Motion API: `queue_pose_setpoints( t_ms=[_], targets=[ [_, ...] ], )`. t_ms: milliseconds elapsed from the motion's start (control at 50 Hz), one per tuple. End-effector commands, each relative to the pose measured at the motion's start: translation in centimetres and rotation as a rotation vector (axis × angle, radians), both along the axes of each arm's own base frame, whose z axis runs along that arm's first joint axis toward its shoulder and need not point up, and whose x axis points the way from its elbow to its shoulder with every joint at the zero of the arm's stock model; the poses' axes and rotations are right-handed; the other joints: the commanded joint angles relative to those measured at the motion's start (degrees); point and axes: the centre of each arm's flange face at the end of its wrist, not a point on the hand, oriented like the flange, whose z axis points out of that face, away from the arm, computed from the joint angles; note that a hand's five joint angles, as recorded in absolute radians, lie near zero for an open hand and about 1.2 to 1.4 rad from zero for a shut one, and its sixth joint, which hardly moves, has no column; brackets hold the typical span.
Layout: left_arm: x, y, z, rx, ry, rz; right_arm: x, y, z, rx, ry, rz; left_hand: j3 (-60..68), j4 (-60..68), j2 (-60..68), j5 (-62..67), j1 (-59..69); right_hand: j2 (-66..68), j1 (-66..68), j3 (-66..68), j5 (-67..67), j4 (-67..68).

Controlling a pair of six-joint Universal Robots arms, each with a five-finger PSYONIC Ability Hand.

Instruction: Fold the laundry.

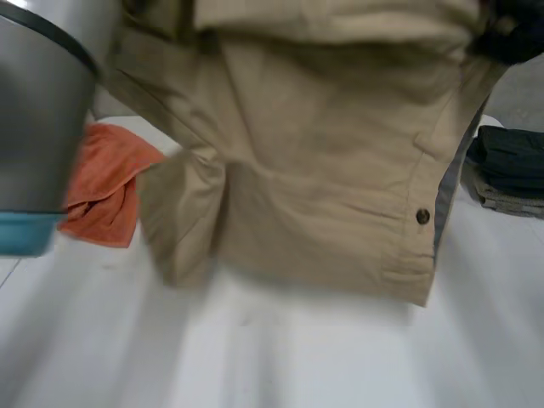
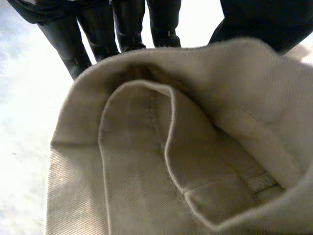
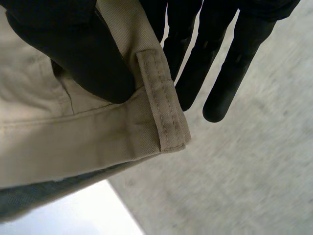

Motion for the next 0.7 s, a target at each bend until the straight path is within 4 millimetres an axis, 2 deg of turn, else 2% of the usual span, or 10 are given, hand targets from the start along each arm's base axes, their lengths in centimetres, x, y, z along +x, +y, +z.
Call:
queue_pose_setpoints(
  t_ms=[20, 100, 180, 200, 220, 240, 340, 440, 520, 700],
  targets=[
    [-2.0, -8.5, -8.5, 0.139, -0.134, 0.005, 2.9, -4.0, -6.7, 0.110, 0.120, -0.084, 11.7, 11.4, 11.4, 14.4, 13.3, 12.6, 15.9, 12.2, 12.0, 11.4],
    [-2.9, -13.0, -12.4, 0.148, -0.142, 0.021, 4.7, -6.6, -10.2, 0.081, 0.138, -0.124, 11.7, 11.4, 11.4, 14.4, 13.3, 12.6, 15.9, 12.2, 12.0, 11.4],
    [-4.1, -16.4, -13.5, 0.055, -0.094, 0.023, 6.5, -9.6, -13.0, -0.030, 0.085, -0.206, 11.7, 11.4, 11.4, 14.4, 13.3, 11.4, 14.8, 11.1, 10.8, 10.2],
    [-4.2, -16.9, -13.4, 0.032, -0.082, 0.025, 6.7, -10.2, -13.2, -0.066, 0.067, -0.232, 9.1, 8.7, 8.8, 11.8, 10.6, -5.9, -2.6, -6.2, -6.5, -7.1],
    [-4.1, -17.6, -13.3, 0.011, -0.069, 0.031, 7.1, -11.1, -13.5, -0.133, 0.030, -0.281, -10.9, -11.3, -11.2, -8.2, -9.4, -44.9, -41.5, -45.2, -45.5, -46.1],
    [-3.7, -18.7, -12.6, -0.037, -0.040, 0.048, 7.3, -11.4, -13.5, -0.165, 0.010, -0.301, -57.9, -58.3, -58.2, -55.2, -56.4, -57.4, -54.1, -57.8, -58.0, -58.6],
    [-2.9, -19.5, -11.7, -0.050, 0.027, 0.052, 8.6, -11.2, -12.5, -0.268, -0.061, -0.313, -57.6, -57.9, -57.9, -54.8, -56.0, -57.4, -54.1, -57.8, -58.0, -58.6],
    [-2.7, -17.5, -12.9, 0.040, 0.032, 0.035, 8.2, -8.0, -12.5, -0.131, 0.032, -0.233, -57.6, -57.9, -57.9, -54.8, -56.0, -57.4, -54.1, -57.8, -58.0, -58.6],
    [-2.0, -13.4, -13.2, 0.112, -0.017, 0.006, 7.5, -4.1, -13.7, 0.023, 0.117, -0.100, -56.7, -57.1, -57.0, -54.0, -55.2, -57.4, -54.1, -57.8, -58.0, -58.6],
    [-0.2, -3.2, -20.5, 0.445, -0.212, -0.070, 5.5, 3.8, -20.1, 0.371, 0.248, 0.088, -46.3, -46.7, -46.6, -43.6, -44.8, -50.3, -47.0, -50.7, -50.9, -51.5]
  ],
)
